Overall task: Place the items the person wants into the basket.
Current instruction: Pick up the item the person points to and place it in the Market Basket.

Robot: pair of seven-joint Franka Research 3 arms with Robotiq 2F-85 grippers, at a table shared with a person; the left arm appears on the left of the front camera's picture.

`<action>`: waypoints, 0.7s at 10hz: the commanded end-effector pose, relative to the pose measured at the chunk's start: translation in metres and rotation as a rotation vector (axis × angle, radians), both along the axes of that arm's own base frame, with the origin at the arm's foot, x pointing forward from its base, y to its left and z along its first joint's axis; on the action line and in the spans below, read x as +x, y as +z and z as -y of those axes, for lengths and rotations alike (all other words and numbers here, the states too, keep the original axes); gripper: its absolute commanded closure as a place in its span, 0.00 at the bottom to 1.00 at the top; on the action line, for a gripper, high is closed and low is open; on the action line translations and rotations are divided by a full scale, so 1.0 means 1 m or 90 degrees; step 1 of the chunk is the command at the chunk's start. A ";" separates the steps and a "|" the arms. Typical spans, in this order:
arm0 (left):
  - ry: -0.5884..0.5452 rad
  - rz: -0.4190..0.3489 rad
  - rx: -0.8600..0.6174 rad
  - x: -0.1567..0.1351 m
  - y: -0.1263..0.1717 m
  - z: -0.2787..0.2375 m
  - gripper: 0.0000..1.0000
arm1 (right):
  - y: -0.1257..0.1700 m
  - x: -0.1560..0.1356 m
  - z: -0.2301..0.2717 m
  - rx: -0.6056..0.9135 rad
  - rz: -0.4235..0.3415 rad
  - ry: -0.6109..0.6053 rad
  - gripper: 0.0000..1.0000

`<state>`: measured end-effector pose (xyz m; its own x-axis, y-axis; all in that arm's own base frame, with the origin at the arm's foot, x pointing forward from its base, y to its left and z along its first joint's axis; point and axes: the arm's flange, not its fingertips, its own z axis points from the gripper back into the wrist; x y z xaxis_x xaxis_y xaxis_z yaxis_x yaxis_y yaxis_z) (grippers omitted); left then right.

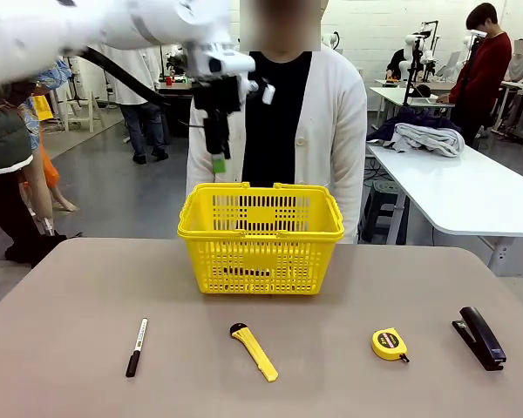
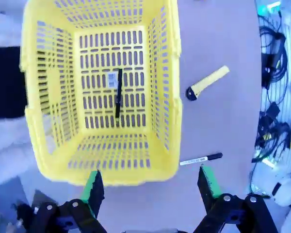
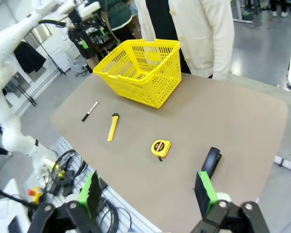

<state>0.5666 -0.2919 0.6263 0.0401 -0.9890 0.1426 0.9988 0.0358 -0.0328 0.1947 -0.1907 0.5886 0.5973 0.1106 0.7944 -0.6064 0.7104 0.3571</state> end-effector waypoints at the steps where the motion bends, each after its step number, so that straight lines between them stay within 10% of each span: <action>1: 0.077 0.037 -0.042 -0.116 -0.061 -0.085 0.00 | 0.000 0.001 -0.001 0.008 0.010 0.009 0.00; 7: 0.173 0.079 -0.094 -0.174 -0.071 -0.168 0.00 | 0.000 0.001 -0.001 0.008 0.010 0.009 0.00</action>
<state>0.3958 -0.1237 0.5577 0.3027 -0.9145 0.2683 0.9452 0.3241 0.0382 0.1946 -0.1906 0.5887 0.5973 0.1111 0.7942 -0.6068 0.7102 0.3570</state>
